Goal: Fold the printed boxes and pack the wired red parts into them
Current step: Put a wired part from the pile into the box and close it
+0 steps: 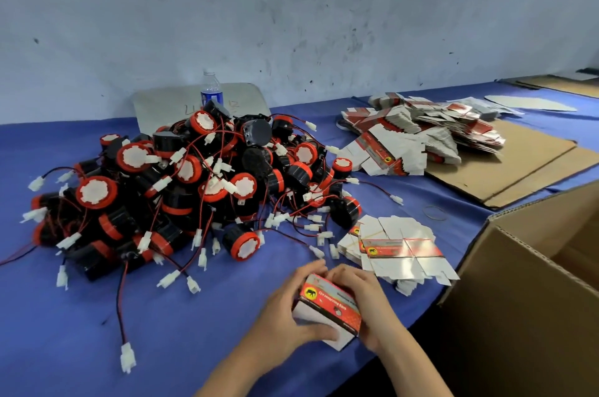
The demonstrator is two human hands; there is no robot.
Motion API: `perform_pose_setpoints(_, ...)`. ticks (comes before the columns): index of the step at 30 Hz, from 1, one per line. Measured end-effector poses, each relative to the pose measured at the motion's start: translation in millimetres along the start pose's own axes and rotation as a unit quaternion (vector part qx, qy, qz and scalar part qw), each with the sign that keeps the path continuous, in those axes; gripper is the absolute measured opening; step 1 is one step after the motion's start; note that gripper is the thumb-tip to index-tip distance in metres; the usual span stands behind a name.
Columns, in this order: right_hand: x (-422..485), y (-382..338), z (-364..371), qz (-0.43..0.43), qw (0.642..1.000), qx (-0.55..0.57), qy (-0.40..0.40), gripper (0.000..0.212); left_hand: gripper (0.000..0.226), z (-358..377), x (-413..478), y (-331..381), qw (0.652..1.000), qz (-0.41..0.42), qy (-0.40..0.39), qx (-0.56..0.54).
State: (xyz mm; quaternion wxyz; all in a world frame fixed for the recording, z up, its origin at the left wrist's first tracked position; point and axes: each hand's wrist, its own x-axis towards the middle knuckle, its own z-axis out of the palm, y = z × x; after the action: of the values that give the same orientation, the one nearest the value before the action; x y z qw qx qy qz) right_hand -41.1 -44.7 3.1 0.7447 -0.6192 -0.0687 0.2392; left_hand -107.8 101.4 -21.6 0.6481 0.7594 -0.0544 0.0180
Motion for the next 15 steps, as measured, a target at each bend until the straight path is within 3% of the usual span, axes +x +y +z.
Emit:
perform_pose_setpoints(4, -2, -1, 5, -0.035, 0.999, -0.017, 0.008, 0.03, 0.063, -3, 0, 5, 0.996, 0.009, 0.076, -0.038)
perform_pose_setpoints(7, -9, 3, 5, -0.118, 0.987, -0.109, -0.027, 0.037, 0.07, -6, 3, 10, 0.987, 0.029, 0.149, -0.05)
perform_pose_setpoints(10, -18, 6, 7, -0.137, 0.975, -0.175, -0.017, 0.041, 0.085, -10, 7, 7, 0.986, 0.049, 0.159, -0.03)
perform_pose_setpoints(15, -25, -7, 2, -0.153, 0.966, -0.204, 0.052, 0.032, 0.086, -3, 17, 10, 0.987, 0.038, 0.153, -0.011)
